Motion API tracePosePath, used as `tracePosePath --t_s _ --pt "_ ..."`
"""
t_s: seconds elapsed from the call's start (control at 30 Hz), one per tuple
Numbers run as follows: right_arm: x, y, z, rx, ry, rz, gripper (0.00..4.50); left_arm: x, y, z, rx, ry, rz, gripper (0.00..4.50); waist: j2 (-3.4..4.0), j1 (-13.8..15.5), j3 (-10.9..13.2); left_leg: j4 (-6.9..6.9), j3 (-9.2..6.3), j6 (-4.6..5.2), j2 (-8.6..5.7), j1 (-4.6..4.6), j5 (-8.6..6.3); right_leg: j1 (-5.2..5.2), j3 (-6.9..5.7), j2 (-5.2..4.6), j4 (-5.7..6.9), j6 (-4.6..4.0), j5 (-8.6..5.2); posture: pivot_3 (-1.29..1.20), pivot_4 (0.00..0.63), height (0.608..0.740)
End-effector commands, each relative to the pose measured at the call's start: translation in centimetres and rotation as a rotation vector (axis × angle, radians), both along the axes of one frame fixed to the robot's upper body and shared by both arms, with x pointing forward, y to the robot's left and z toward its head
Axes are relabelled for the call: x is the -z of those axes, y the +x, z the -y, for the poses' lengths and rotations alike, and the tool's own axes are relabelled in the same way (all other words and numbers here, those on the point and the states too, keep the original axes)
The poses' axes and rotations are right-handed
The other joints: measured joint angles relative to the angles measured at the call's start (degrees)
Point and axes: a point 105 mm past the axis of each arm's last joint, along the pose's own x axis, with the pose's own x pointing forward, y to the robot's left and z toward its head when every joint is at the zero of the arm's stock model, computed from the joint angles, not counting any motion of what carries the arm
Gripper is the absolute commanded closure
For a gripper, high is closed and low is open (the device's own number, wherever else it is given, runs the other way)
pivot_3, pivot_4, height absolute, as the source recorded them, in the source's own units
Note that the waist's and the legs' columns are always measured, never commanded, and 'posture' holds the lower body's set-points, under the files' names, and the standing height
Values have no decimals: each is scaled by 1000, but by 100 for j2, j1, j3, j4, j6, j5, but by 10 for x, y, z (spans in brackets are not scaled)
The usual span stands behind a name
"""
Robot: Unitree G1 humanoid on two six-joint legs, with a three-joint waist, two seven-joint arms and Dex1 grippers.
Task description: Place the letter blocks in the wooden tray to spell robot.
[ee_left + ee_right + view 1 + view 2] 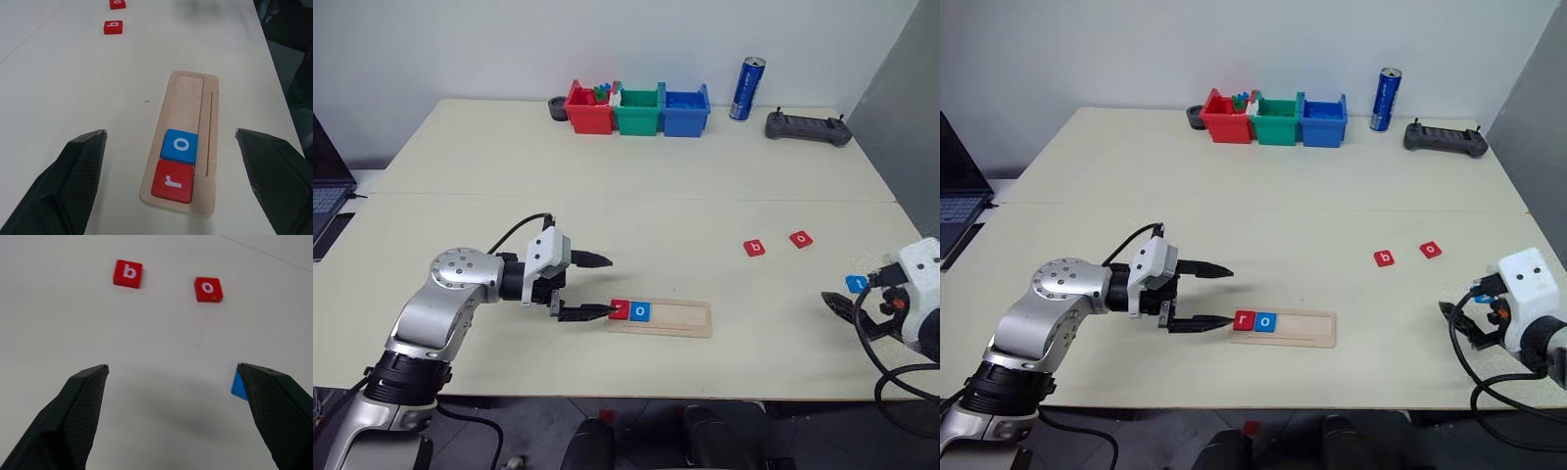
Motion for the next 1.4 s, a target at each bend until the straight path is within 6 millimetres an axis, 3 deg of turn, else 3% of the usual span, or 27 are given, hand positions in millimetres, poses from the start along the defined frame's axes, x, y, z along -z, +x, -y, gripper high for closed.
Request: tracePosePath --t_s 0.03,0.27,0.57,0.9,1.13,1.23,1.4 --pt "-6 13 -15 -63 17 61 0 -8 -2 -1 0 -23 44 46 0 -15 0 0 0 0 0 0 0 -1 0 0 0 0 0 0 150 740" --pt "7 60 -34 -25 77 130 0 -8 -1 -4 -29 -17 46 46 -1 -46 2 1 -1 0 0 -2 0 -3 0 0 2 -8 5 0 150 740" --pt "32 100 -59 -36 126 154 0 -1 -12 -18 -39 27 10 46 6 -112 6 -6 -3 0 -1 -8 0 -10 -3 -4 2 -29 17 0 150 740" --pt "59 126 -63 3 165 111 0 -8 -19 -19 26 15 17 46 8 -128 7 -6 -4 1 -1 -7 -1 -11 -6 -2 3 -30 17 0 150 740" --pt "77 128 -66 32 197 40 0 10 -25 -32 93 165 -4 46 8 -145 6 -5 -3 1 0 0 0 -9 -4 0 7 -30 17 0 150 740" --pt "84 127 -68 26 185 20 631 13 -27 -32 129 183 8 0 7 -146 6 -5 -3 1 0 2 0 -7 -4 0 7 -30 17 0 150 740" --pt "87 130 -68 22 166 17 2370 13 -30 -30 184 178 18 0 6 -148 5 -5 -3 1 1 2 -1 -6 -4 0 6 -30 17 0 150 740"
